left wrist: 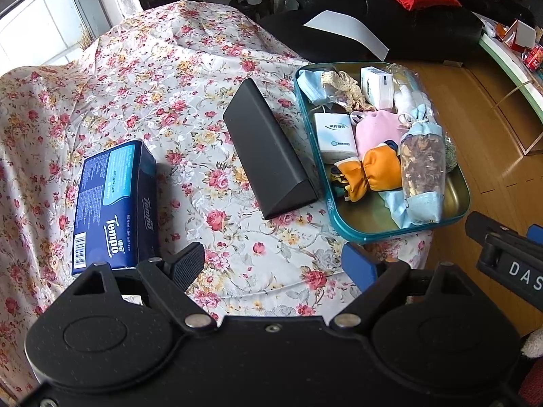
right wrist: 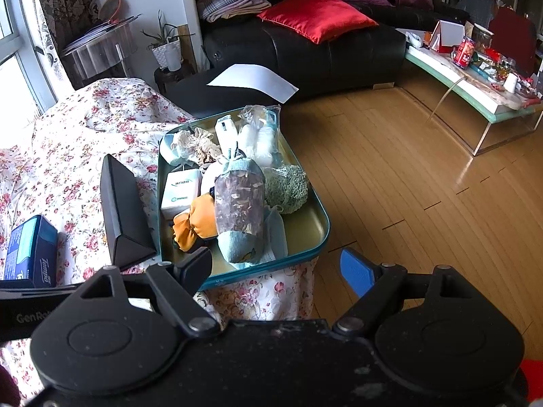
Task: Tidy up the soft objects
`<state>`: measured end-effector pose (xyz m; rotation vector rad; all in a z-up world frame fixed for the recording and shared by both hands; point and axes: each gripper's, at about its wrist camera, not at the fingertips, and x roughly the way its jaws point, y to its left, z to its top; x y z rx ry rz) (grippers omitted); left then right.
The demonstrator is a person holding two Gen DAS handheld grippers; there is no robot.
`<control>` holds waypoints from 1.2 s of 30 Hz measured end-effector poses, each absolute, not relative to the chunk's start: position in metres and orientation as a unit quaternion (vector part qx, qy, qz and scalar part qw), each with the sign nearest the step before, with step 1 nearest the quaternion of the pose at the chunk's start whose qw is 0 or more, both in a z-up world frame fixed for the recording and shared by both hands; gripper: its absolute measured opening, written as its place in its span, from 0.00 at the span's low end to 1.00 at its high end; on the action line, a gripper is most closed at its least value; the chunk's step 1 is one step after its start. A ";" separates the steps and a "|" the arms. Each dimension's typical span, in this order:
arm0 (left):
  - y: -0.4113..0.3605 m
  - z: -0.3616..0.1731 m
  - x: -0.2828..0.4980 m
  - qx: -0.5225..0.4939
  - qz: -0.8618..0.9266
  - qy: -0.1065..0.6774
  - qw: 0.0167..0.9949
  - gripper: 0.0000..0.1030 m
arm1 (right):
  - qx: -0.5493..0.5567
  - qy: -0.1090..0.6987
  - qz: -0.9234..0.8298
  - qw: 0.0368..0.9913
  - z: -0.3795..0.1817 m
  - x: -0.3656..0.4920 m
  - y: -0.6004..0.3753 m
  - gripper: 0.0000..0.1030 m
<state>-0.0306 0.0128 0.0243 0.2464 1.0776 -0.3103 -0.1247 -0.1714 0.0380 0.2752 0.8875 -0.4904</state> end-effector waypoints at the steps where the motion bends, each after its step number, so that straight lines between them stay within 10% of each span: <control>1: 0.013 0.024 -0.031 0.116 -0.147 0.510 0.840 0.83 | 0.132 0.424 -0.234 0.865 0.038 -0.125 -0.172 0.80; 36: 0.014 0.024 -0.033 0.117 -0.144 0.511 0.839 0.83 | 0.130 0.422 -0.231 0.867 0.041 -0.125 -0.168 0.80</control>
